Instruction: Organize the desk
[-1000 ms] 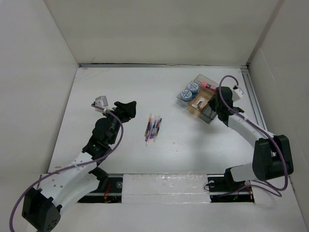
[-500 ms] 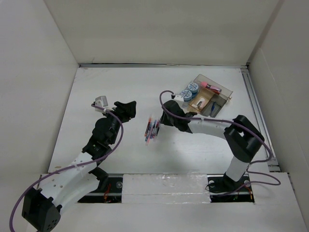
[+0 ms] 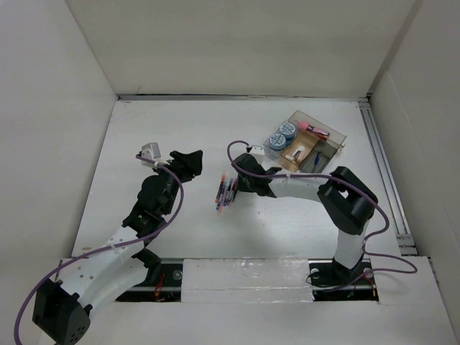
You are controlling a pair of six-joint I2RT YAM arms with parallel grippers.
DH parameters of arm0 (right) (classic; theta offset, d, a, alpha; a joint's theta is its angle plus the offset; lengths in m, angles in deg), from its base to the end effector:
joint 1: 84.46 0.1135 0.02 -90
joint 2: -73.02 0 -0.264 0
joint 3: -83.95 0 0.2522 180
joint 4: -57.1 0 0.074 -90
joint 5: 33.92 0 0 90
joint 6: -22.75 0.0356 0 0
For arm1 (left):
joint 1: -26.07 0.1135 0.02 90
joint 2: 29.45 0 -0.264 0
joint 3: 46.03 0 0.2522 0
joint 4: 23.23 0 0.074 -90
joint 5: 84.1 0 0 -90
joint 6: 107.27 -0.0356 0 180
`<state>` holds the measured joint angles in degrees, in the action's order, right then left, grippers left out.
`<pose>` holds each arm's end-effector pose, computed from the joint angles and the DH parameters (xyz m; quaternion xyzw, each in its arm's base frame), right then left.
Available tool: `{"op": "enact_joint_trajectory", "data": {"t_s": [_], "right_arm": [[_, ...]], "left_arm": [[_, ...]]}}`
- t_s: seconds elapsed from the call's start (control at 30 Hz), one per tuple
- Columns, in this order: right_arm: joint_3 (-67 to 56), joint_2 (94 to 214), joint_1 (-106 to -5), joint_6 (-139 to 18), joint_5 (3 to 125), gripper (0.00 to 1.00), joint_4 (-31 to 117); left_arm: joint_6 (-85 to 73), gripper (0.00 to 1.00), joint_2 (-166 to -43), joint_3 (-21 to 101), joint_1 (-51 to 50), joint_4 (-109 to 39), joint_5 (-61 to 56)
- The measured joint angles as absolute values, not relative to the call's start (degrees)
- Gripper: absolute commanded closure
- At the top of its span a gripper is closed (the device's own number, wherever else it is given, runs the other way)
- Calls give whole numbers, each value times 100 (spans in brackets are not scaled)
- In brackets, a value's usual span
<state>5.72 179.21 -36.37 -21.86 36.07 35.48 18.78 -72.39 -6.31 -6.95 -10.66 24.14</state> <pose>0.2669 0.2792 0.1670 0.0382 0.9253 0.1360 0.3519 0.1611 -0.0914 0.2967 -0.1377 0.6355 -0.3422 0.6782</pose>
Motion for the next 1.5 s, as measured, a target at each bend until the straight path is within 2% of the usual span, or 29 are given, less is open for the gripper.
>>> {"op": "enact_joint_trajectory", "data": {"t_s": [0.33,0.57,1.03,1.17,1.23,1.37,1.5], "right_arm": [[498,18015,-3626,-2199,3609,74,3458],[491,18015,-3600,-2212,3596,71,3430],[150,18314,-3525,-2195,3438,72,3233],[122,18323,-3525,-2173,3355,92,3141],[113,18325,-3525,-2129,3263,96,3093],[240,18225,-3562,-2048,3121,100,3093],[841,17576,-3919,-1945,3102,100,3043]], "left_arm": [[1880,38,-7239,-631,-695,-1064,2407],[1880,38,-7239,-631,-695,-1066,2405],[1880,37,-7239,-631,-695,-1064,2403],[1880,37,-7239,-631,-695,-1066,2409],[1878,37,-7239,-631,-695,-1064,2407],[1878,37,-7239,-631,-695,-1066,2414],[1880,37,-7239,-631,-695,-1064,2409]]}}
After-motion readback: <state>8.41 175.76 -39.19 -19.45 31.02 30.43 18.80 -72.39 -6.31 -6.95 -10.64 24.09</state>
